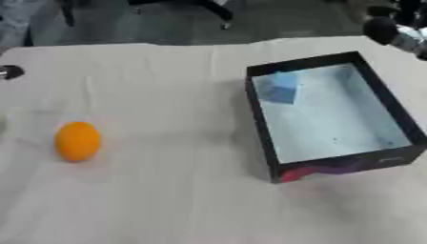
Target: Pick up the objects with one hand, pass them to the other hand, and then place them into the box on the other side of the table.
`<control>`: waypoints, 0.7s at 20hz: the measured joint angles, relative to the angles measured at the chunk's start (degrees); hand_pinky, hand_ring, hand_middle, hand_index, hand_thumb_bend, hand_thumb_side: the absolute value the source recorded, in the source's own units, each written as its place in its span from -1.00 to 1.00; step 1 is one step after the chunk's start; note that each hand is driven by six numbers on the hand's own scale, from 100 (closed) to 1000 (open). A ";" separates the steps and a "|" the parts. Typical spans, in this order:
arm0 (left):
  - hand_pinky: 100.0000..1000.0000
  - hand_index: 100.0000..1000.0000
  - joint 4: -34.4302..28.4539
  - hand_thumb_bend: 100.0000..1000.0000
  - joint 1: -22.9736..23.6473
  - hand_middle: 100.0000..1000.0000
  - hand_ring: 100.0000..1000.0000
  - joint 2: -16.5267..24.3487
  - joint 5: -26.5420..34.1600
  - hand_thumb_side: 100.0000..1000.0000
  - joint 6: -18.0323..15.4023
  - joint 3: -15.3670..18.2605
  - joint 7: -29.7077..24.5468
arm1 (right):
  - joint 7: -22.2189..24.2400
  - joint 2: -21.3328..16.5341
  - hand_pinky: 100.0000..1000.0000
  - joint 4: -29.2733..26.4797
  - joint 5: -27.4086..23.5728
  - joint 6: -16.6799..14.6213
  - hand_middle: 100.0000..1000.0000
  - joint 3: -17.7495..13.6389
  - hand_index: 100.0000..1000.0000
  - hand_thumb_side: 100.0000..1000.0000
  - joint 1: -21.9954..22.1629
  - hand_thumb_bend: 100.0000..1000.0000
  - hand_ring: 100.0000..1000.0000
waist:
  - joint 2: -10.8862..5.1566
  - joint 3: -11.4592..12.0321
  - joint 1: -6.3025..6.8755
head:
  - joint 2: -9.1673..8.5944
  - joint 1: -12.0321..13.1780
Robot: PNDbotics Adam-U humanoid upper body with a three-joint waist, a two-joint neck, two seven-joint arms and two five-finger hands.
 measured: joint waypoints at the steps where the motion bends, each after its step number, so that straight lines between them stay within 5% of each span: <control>1: 0.72 0.63 1.05 0.20 -0.05 0.39 0.38 0.22 -0.38 -0.97 -0.16 0.12 -0.02 | -0.05 -0.01 0.95 -0.29 -0.12 -0.05 1.00 0.00 0.96 -0.53 0.02 0.08 1.00 | 0.02 -0.14 0.00 | -0.02 0.21; 14: 0.72 0.66 12.92 0.30 -1.43 0.44 0.47 2.34 -6.00 -0.97 0.49 2.92 -2.13 | -0.22 -0.07 0.94 -2.39 0.08 -0.22 1.00 -0.10 0.95 -0.53 0.96 0.09 1.00 | 0.69 -0.74 0.01 | -0.79 3.23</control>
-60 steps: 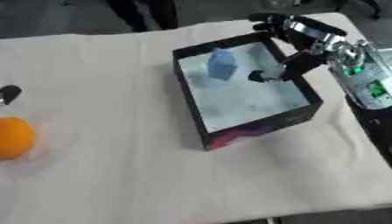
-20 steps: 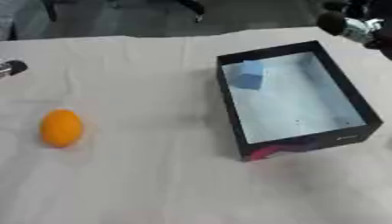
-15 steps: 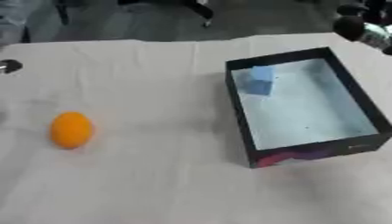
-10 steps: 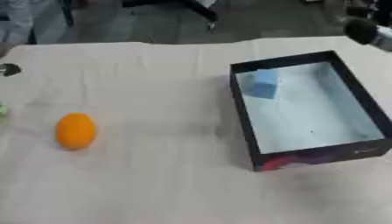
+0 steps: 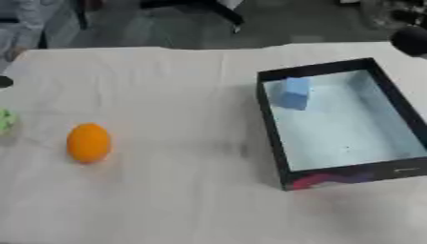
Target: Pick up the objects with one hand, pass them to the other hand, and then place them into the box on the other side of the table.
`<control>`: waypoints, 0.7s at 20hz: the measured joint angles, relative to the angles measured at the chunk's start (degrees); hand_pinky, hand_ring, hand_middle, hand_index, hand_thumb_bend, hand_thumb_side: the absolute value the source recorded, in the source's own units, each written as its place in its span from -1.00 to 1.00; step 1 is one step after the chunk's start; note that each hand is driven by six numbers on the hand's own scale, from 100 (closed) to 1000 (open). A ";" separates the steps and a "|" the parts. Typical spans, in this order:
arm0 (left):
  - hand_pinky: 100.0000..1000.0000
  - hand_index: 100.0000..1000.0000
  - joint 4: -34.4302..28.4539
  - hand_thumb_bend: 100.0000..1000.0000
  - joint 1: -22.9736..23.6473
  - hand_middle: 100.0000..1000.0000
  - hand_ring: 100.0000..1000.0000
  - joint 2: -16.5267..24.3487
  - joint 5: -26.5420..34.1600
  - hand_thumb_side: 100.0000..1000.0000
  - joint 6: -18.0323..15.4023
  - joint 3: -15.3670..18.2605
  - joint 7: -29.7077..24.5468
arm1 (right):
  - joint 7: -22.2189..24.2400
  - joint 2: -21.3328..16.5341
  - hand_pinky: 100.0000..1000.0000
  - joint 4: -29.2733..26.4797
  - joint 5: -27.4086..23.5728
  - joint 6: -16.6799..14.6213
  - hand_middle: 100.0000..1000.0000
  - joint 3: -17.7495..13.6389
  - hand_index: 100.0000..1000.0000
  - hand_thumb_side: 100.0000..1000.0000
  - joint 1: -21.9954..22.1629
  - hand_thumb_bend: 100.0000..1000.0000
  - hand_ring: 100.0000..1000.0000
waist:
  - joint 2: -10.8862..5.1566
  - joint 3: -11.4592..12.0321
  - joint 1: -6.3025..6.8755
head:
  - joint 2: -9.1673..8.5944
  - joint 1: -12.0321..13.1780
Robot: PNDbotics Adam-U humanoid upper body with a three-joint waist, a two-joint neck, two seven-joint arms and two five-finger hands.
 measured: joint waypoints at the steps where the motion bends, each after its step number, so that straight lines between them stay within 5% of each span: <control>1: 0.72 0.66 0.93 0.31 -0.06 0.44 0.48 0.00 -0.40 -0.97 0.06 0.25 -0.19 | 0.01 0.00 0.94 -0.14 0.05 0.00 1.00 0.00 0.95 -0.53 0.00 0.09 1.00 | 0.05 0.00 0.00 | -0.13 0.30; 14: 0.72 0.66 12.69 0.38 -1.99 0.46 0.53 0.00 -8.04 -0.97 3.27 2.38 1.13 | 0.41 0.08 0.95 -0.72 1.16 0.14 1.00 0.04 0.95 -0.53 0.52 0.09 1.00 | 1.18 -1.02 0.00 | -1.26 3.13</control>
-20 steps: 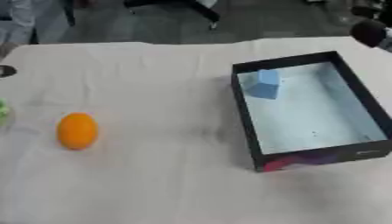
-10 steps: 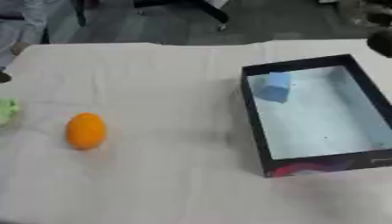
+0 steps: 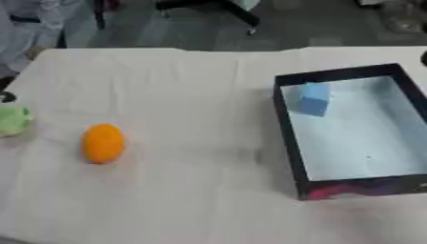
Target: Pick up the objects with one hand, pass them to the other hand, and then place them into the box on the other side of the table.
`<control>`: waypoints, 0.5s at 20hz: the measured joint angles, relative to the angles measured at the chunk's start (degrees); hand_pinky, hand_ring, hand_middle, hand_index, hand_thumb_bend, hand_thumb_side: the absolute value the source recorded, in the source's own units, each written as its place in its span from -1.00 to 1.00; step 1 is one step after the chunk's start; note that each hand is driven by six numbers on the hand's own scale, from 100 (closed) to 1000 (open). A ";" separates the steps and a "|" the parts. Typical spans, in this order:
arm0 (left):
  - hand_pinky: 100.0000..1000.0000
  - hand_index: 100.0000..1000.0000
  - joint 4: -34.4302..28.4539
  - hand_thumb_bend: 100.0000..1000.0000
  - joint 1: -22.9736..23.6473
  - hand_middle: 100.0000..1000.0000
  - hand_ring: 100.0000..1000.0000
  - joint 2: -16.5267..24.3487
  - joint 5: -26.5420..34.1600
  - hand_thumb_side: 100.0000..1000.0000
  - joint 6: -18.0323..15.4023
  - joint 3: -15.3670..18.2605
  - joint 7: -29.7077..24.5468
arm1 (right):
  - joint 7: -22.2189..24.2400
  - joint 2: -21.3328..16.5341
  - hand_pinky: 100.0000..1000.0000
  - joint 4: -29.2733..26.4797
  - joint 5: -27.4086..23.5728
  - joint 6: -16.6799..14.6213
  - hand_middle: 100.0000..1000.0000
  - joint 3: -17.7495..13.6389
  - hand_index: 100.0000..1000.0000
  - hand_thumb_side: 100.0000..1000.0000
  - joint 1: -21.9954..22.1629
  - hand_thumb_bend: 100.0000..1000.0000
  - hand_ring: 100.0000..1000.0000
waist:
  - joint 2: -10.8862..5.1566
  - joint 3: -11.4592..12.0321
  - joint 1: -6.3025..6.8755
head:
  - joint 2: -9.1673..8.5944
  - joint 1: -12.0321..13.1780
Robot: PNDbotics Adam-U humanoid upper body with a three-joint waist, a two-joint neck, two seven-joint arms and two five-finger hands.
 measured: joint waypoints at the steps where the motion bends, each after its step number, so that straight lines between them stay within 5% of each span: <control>1: 0.72 0.66 0.83 0.38 -0.07 0.46 0.53 0.00 -0.39 -0.97 0.21 0.26 0.16 | 0.05 0.01 0.95 0.00 0.13 -0.01 1.00 0.01 0.95 -0.54 0.00 0.10 1.00 | 0.02 -0.09 0.00 | -0.01 0.07; 10: 0.74 0.67 4.85 0.39 -0.70 0.47 0.56 -0.05 -0.87 -0.94 0.95 1.14 0.58 | 0.32 0.49 0.96 -0.11 0.66 -0.23 1.00 0.02 0.95 -0.54 0.36 0.09 1.00 | 0.62 -0.32 0.00 | -0.47 0.67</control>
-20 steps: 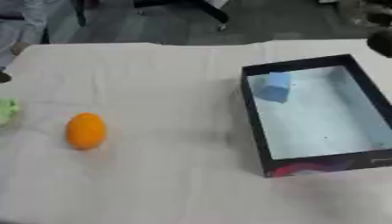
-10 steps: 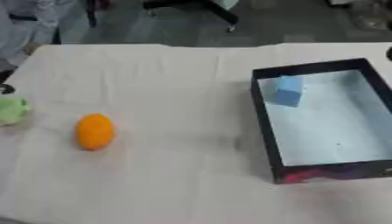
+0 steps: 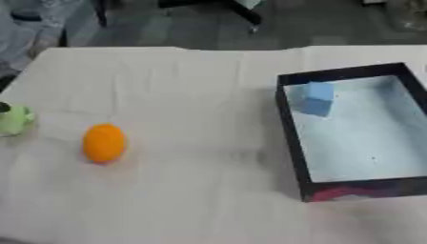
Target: Pick up the objects with one hand, pass them to the other hand, and then place them into the box on the other side of the table.
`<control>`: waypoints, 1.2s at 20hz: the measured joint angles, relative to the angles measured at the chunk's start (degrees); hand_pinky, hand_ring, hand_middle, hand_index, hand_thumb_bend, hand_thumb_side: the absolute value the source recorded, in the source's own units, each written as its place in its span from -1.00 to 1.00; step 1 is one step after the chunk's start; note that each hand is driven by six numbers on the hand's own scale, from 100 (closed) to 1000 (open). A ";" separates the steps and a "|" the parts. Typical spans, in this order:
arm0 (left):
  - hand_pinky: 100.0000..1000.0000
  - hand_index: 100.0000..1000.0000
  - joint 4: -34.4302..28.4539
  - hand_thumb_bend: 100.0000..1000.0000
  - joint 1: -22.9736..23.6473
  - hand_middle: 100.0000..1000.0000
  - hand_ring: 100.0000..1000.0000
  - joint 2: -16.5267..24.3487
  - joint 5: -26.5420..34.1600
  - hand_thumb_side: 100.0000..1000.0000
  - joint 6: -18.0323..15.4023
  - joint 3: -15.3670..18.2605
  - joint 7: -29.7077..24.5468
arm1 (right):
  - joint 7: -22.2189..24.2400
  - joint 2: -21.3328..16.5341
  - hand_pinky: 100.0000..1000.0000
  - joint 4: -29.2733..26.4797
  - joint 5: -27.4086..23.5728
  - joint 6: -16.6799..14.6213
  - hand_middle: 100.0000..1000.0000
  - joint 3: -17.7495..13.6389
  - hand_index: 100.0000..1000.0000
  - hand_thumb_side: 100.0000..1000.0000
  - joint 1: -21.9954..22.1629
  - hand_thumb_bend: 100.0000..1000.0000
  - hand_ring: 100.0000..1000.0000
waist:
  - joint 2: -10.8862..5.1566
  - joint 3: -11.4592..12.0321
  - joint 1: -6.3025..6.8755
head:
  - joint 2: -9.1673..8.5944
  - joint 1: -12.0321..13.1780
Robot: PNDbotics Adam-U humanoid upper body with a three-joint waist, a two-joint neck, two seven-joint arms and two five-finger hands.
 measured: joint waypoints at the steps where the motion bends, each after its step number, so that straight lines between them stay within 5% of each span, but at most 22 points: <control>1: 0.74 0.67 0.32 0.39 -0.03 0.47 0.56 -0.01 0.00 -0.94 0.10 0.06 -0.01 | 0.04 0.07 0.96 0.00 0.14 0.01 1.00 0.00 0.95 -0.54 0.13 0.09 1.00 | 0.14 -0.14 0.00 | 0.00 0.00; 24: 0.75 0.62 4.42 0.34 -0.77 0.50 0.62 -2.05 -2.70 -0.95 2.47 0.21 -1.31 | 0.05 1.07 0.96 -0.74 1.78 -0.14 1.00 -0.29 0.94 -0.55 0.20 0.08 1.00 | 2.12 -1.05 -0.03 | -0.01 2.81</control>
